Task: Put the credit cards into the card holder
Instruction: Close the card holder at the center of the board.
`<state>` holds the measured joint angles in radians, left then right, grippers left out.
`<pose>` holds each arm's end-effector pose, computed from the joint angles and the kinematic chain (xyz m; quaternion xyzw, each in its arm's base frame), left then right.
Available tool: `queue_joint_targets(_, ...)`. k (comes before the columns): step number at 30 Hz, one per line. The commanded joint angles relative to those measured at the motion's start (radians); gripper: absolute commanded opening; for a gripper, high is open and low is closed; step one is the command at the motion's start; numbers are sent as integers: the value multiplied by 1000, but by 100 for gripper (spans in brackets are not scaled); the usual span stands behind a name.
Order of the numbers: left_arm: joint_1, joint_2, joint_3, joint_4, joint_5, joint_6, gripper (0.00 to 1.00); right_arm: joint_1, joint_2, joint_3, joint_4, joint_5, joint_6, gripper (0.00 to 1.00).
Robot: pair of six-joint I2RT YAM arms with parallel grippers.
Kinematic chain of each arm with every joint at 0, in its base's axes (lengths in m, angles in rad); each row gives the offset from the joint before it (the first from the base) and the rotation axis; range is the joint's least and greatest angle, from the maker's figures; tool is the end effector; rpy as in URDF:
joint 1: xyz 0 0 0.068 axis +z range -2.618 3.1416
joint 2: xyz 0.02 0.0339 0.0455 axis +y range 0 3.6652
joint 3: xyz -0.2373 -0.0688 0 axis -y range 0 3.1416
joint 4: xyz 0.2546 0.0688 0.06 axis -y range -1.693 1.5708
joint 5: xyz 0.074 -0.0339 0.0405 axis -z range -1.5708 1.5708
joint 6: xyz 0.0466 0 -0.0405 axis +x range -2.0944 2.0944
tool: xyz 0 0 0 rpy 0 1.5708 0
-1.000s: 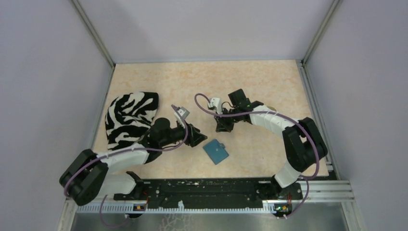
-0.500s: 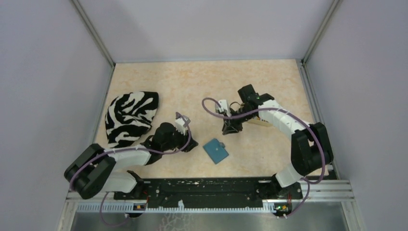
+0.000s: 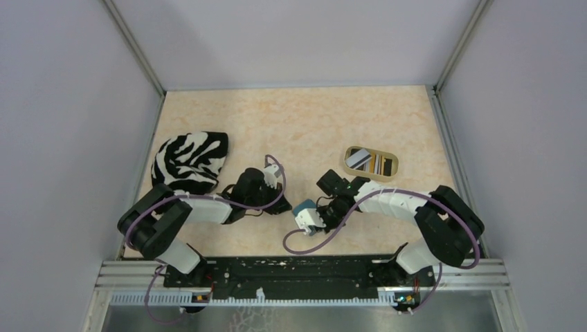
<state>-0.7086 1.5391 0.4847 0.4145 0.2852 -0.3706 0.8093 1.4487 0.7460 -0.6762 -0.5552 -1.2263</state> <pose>0.2083 -0.1958 0.0880 0.2117 0.8612 -0.3372 0.3159 0.1518 0.1949 0.1188 -0.8284 0.4805 0.2478 0.1466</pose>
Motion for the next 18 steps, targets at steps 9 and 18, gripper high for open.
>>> queue_joint_targets(9,0,74,-127,229,273,-167,15,-59,24,81,405,294,245,1)
queue_joint_targets(18,-3,89,-155,306,217,-222,18,-239,-16,196,293,177,305,13)
